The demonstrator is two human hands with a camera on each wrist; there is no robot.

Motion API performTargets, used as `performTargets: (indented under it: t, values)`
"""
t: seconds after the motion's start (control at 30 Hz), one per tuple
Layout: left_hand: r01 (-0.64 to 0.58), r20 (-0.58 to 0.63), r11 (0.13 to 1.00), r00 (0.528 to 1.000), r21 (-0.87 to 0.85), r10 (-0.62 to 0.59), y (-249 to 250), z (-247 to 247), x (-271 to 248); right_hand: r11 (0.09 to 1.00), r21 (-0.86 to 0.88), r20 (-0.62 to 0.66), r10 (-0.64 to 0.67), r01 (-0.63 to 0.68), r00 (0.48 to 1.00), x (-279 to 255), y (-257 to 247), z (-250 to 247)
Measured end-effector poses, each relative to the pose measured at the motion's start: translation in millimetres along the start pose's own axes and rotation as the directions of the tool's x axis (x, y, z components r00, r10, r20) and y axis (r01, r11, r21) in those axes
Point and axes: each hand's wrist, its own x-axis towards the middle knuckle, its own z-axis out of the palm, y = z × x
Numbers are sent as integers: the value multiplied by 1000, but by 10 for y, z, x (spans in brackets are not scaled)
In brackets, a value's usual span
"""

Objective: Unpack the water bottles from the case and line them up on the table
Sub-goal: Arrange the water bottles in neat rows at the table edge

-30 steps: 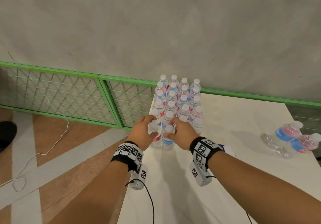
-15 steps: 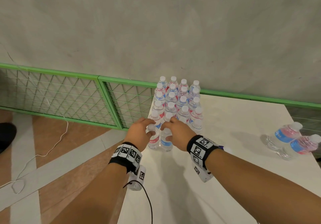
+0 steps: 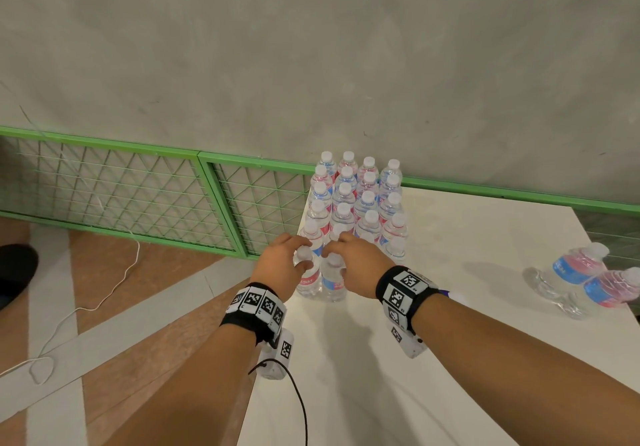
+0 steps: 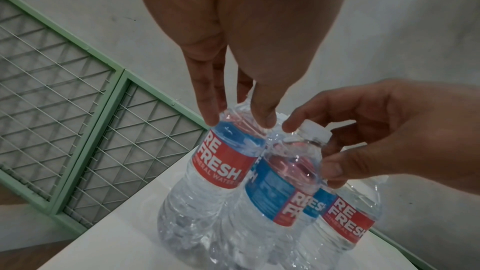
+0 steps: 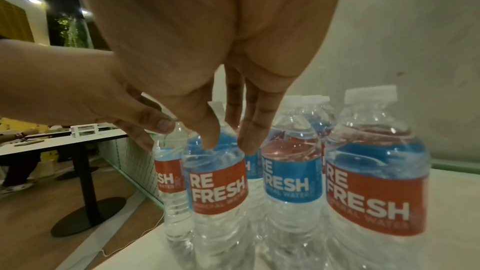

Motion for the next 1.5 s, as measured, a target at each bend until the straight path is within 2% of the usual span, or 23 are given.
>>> performTargets:
  t: [0.27, 0.57, 0.7, 0.83, 0.93, 1.0, 1.1, 1.2, 1.27, 1.33, 1.37, 1.43, 1.5]
  values:
    - [6, 17, 1000, 1000, -6, -6, 26, -28, -15, 985, 112, -96, 138, -127, 986, 50, -40, 84]
    - [33, 42, 999, 999, 6, -33, 101, -45, -56, 973, 204, -136, 142, -113, 981, -51, 27, 69]
    - [36, -89, 999, 995, 12, -35, 328, -77, -64, 948, 303, -224, 169, -96, 960, -337, 173, -52]
    - [-174, -265, 981, 953, -82, 147, 861, 2, -17, 928, 363, -364, 227, -87, 903, -826, 594, -223]
    - [-326, -275, 929, 922, -175, 272, 1363, 183, 78, 921, 365, -455, 303, -136, 837, -1280, 1047, -397]
    - [-387, -215, 899, 914, -204, 344, 1699, 377, 153, 906, 368, -492, 380, -209, 783, -1606, 1380, -541]
    - [-437, -34, 870, 897, -227, 441, 2198, 741, 287, 869, 352, -536, 492, -348, 686, -2075, 1943, -750]
    - [-504, 207, 845, 820, -181, 533, 2702, 1171, 509, 788, 286, -505, 608, -545, 613, -2470, 2508, -930]
    - [-527, 358, 841, 768, -119, 531, 3036, 1467, 664, 727, 266, -459, 673, -633, 580, -2676, 2816, -1038]
    - [-559, 471, 828, 719, -46, 512, 3345, 1772, 776, 706, 239, -423, 694, -667, 583, -2819, 3049, -1125]
    - [-578, 519, 816, 693, -17, 501, 3477, 1925, 815, 709, 218, -402, 692, -671, 600, -2860, 3152, -1144]
    - [-612, 594, 791, 646, 27, 479, 3722, 2213, 865, 721, 171, -328, 685, -672, 651, -2906, 3327, -1158]
    - [-626, 628, 778, 627, 52, 462, 3921, 2449, 896, 742, 124, -239, 666, -658, 706, -2919, 3461, -1137]
